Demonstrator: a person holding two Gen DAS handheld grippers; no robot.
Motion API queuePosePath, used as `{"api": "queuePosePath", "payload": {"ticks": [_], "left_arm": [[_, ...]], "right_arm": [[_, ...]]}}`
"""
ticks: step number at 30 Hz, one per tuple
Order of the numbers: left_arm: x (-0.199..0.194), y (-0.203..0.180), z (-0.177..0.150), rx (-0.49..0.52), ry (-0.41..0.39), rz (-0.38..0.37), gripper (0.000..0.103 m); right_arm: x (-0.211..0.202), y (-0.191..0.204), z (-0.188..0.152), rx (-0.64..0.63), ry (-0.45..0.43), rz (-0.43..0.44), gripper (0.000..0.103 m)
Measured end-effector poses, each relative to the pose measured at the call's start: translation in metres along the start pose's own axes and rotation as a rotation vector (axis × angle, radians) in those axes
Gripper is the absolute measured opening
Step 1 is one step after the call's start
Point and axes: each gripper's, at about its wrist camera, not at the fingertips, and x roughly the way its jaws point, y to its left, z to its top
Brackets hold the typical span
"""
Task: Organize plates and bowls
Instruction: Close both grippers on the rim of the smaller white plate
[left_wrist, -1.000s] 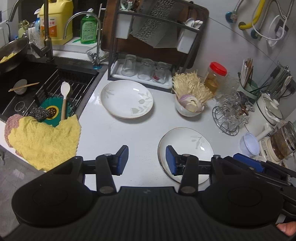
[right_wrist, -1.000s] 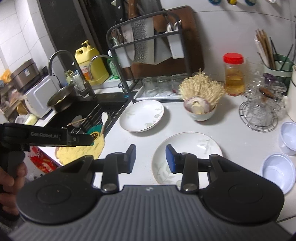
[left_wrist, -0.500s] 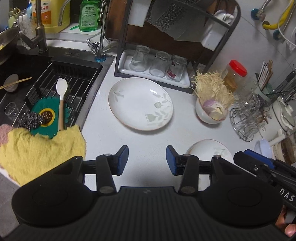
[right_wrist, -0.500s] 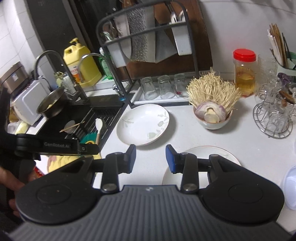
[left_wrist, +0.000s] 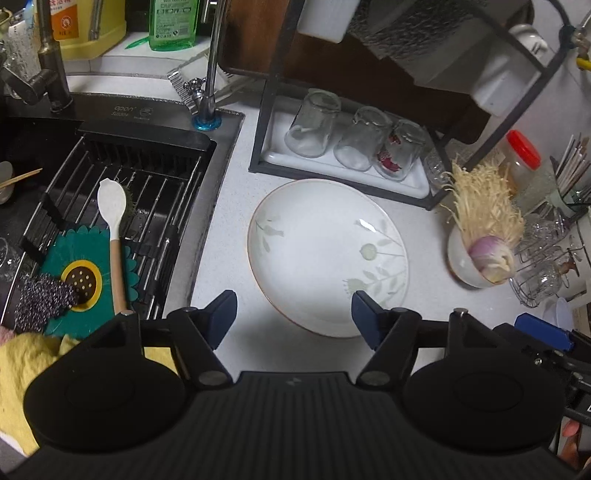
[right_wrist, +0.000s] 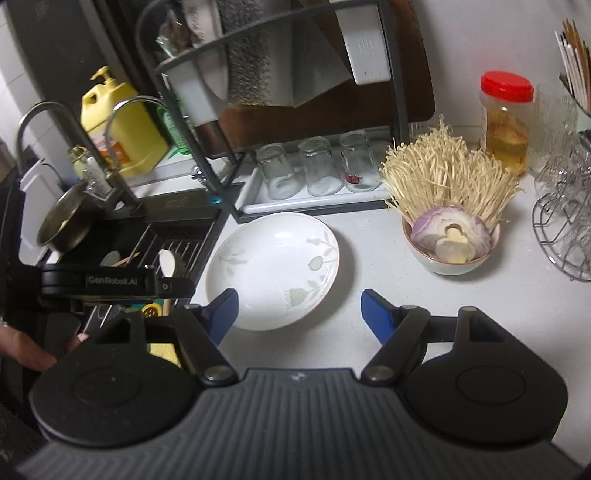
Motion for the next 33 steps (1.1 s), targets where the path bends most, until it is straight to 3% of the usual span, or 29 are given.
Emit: {"api": "queuePosePath", "payload": {"ticks": [11, 17, 21, 26, 29, 31, 33], "left_arm": [[0.051, 0.026, 0.024, 0.035, 0.027, -0.041, 0.073], [0.075, 0.036, 0.035, 0.053, 0.050, -0.066, 0.072], [0.083, 0.031, 0.040, 0.148, 0.039, -0.062, 0.072], [0.099, 0.037, 0.048, 0.131, 0.067, -0.091, 0.072], [0.108, 0.037, 0.052, 0.143, 0.073, -0.089, 0.065], [0.113, 0.037, 0.057, 0.142, 0.073, -0.078, 0.054], [0.119, 0.038, 0.062, 0.141, 0.077, -0.078, 0.049]], "right_arm": [[0.066, -0.004, 0.006, 0.104, 0.067, -0.053, 0.073], [0.101, -0.009, 0.015, 0.133, 0.120, -0.103, 0.058], [0.115, -0.012, 0.022, 0.160, 0.144, -0.127, 0.058], [0.133, -0.014, 0.023, 0.179, 0.169, -0.149, 0.056], [0.142, -0.015, 0.025, 0.188, 0.177, -0.150, 0.053], [0.148, -0.014, 0.026, 0.181, 0.175, -0.156, 0.051], [0.154, -0.014, 0.027, 0.183, 0.186, -0.162, 0.043]]}}
